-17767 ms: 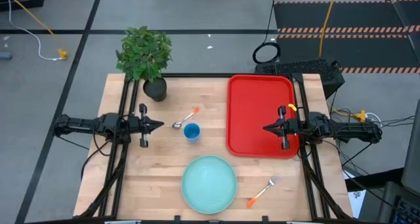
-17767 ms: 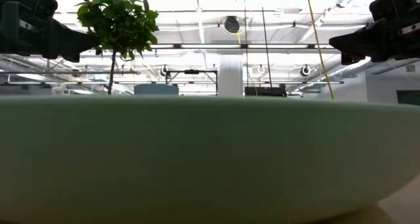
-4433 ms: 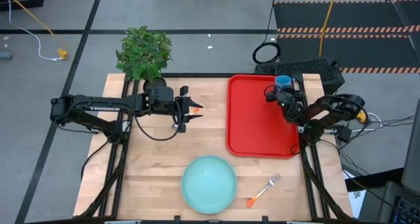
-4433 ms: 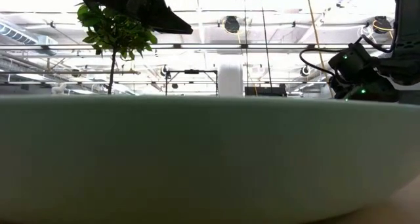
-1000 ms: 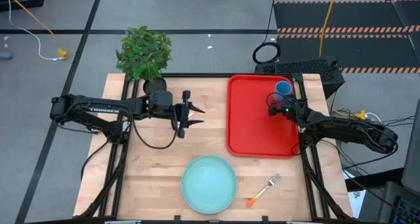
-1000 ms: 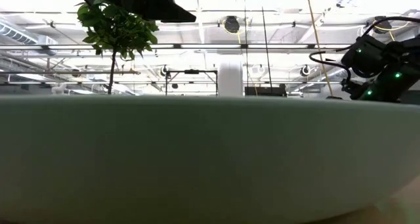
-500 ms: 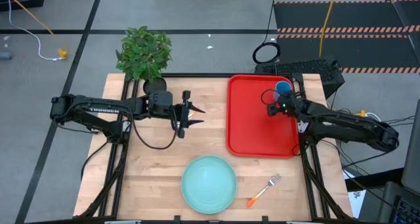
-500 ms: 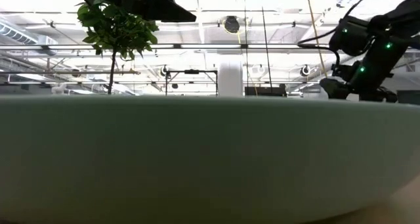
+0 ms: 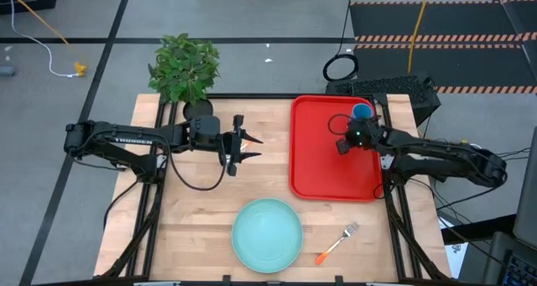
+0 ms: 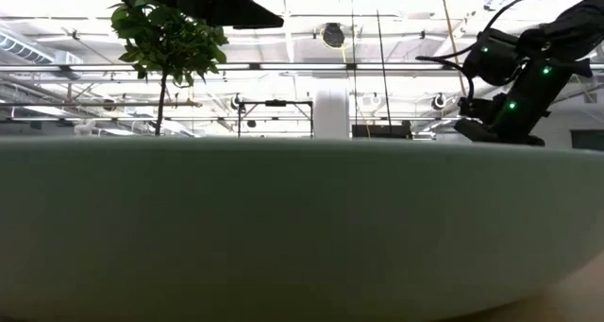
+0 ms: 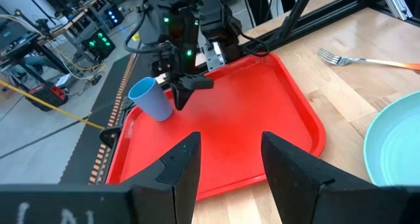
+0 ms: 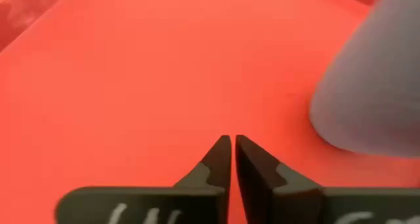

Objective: Pick and place plate/cup/fork/spoon on tray
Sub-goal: Put the blue cup on the red tray

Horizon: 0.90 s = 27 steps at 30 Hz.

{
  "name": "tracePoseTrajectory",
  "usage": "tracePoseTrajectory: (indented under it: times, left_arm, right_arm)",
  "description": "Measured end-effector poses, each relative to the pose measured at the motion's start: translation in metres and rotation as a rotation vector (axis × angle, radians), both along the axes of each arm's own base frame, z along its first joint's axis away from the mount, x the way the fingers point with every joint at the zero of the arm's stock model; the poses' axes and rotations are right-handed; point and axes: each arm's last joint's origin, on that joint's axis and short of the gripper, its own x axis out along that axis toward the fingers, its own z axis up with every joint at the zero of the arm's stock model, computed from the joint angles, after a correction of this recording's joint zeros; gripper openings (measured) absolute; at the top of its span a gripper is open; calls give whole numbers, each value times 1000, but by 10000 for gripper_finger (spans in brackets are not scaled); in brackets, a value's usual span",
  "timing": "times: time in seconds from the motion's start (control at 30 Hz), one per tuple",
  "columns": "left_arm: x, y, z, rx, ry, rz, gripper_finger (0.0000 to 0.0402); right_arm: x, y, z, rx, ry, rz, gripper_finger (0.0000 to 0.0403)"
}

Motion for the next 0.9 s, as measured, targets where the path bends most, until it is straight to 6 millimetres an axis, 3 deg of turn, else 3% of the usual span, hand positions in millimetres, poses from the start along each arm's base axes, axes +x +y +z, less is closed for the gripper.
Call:
tracePoseTrajectory:
  times: [0.3, 0.53, 0.9]
  left_arm:
    - [0, 0, 0, -3, 1, 1, 163]
    - [0, 0, 0, -2, 1, 1, 163]
    - [0, 0, -1, -3, 6, 0, 163]
  right_arm:
    - [3, -3, 20, -8, 176, 24, 2]
    - [6, -9, 3, -56, 386, 47, 1]
    - [17, -26, -17, -139, 497, -46, 0]
